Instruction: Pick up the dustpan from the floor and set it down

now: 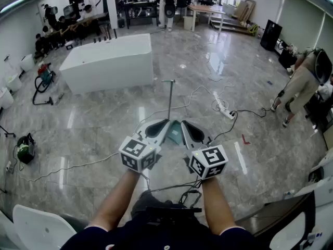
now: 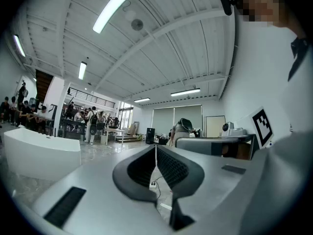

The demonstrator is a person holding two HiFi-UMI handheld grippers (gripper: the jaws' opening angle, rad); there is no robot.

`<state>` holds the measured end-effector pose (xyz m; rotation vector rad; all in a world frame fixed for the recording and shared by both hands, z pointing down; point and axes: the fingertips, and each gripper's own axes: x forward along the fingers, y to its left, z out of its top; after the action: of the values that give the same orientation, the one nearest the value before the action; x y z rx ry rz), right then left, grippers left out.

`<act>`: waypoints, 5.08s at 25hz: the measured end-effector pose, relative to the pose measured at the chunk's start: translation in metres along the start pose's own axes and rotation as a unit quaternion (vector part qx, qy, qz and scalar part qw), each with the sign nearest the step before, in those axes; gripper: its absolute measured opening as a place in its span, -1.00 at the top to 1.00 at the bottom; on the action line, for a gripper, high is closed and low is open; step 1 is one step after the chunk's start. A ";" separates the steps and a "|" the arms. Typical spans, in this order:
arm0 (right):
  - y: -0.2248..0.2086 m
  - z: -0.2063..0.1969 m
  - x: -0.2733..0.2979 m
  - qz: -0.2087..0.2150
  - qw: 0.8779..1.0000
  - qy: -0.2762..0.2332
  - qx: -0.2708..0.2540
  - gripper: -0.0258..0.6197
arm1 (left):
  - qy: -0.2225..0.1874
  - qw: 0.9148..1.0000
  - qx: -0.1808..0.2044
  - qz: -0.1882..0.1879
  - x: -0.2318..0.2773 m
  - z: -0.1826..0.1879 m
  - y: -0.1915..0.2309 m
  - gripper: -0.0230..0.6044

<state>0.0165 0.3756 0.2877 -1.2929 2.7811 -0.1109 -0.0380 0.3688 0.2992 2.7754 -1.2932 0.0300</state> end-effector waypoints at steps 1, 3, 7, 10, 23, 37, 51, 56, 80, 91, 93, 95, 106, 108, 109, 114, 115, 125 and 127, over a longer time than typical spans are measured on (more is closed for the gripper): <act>-0.001 0.000 0.001 0.001 1.000 -0.001 -0.001 0.90 | -0.003 1.000 -0.001 0.000 0.002 0.001 0.001 0.87; -0.004 0.001 0.003 0.003 1.000 -0.003 -0.001 0.90 | -0.007 1.000 0.001 -0.001 0.005 0.001 0.002 0.88; -0.006 0.005 0.003 0.008 1.000 -0.012 0.004 0.90 | -0.004 1.000 0.009 -0.006 0.011 -0.004 0.002 0.88; -0.008 0.002 0.004 0.010 1.000 -0.013 0.003 0.90 | -0.002 1.000 0.009 -0.006 0.015 -0.008 0.002 0.88; -0.044 -0.007 0.010 0.006 1.000 -0.011 0.006 0.90 | 0.007 1.000 0.002 -0.002 0.046 -0.021 0.005 0.88; -0.115 -0.025 0.073 -0.023 1.000 -0.003 0.004 0.90 | 0.000 1.000 -0.006 -0.007 0.120 -0.038 0.071 0.88; -0.201 -0.033 0.233 -0.072 0.997 0.020 -0.014 0.90 | -0.006 0.997 0.002 -0.074 0.239 -0.032 0.211 0.88; -0.231 -0.039 0.288 -0.081 0.996 0.020 -0.010 0.90 | 0.008 0.996 0.006 -0.094 0.277 -0.037 0.252 0.88; -0.324 -0.069 0.403 -0.079 0.996 0.047 -0.001 0.90 | 0.052 0.997 -0.001 -0.059 0.384 -0.073 0.360 0.88; -0.367 -0.090 0.421 -0.056 0.996 0.071 0.006 0.90 | 0.077 0.997 -0.009 -0.018 0.427 -0.094 0.377 0.88; -0.375 -0.098 0.422 -0.056 0.995 0.077 0.011 0.90 | 0.089 0.996 -0.009 -0.012 0.433 -0.109 0.380 0.88; -0.383 -0.107 0.423 -0.056 0.995 0.084 0.016 0.90 | 0.109 0.994 -0.008 0.003 0.440 -0.130 0.387 0.88; -0.415 -0.179 0.441 -0.040 0.989 0.138 0.039 0.90 | 0.205 0.976 -0.051 0.049 0.476 -0.270 0.432 0.88; -0.419 -0.192 0.443 -0.038 0.988 0.145 0.045 0.90 | 0.220 0.973 -0.053 0.055 0.484 -0.293 0.439 0.88; -0.421 -0.198 0.445 -0.038 0.987 0.149 0.048 0.90 | 0.227 0.971 -0.053 0.058 0.487 -0.303 0.443 0.88; -0.433 -0.223 0.453 -0.034 0.984 0.163 0.063 0.90 | 0.239 0.966 -0.050 0.081 0.504 -0.343 0.465 0.87; -0.435 -0.228 0.455 -0.032 0.983 0.166 0.065 0.90 | 0.239 0.966 -0.049 0.081 0.509 -0.350 0.468 0.87; -0.451 -0.256 0.471 -0.021 0.979 0.185 0.079 0.90 | 0.247 0.960 -0.072 0.114 0.545 -0.398 0.497 0.41; -0.457 -0.259 0.473 -0.021 0.979 0.187 0.080 0.90 | 0.248 0.959 -0.073 0.117 0.553 -0.402 0.502 0.41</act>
<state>0.0351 -0.2707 0.5721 -1.4177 2.9616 -0.6297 -0.0595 -0.3432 0.7598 2.2641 -1.3969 0.5788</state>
